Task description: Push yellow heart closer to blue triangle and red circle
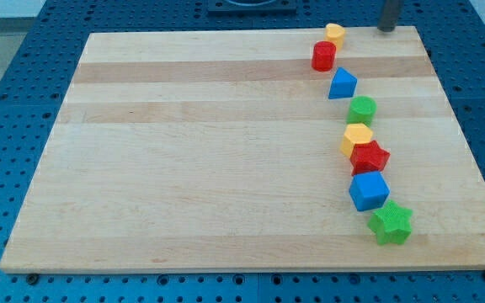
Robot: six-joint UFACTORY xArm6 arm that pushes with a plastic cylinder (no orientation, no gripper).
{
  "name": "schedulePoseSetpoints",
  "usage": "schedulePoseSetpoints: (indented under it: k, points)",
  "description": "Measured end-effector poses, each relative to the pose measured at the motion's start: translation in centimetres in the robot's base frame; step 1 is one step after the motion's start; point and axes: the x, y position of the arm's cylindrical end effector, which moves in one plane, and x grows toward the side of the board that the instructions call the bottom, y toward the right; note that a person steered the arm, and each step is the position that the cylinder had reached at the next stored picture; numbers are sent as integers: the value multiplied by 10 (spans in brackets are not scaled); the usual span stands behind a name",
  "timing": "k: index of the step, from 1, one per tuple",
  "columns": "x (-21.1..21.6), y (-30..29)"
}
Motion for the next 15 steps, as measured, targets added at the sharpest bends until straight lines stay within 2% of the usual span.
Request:
schedulePoseSetpoints:
  k: [3,5,8,10,12,14,15]
  points:
    - [0,-18]
    - [0,-63]
    - [0,-77]
    - [45,-114]
    - [64,-115]
    - [115,-115]
    - [110,-115]
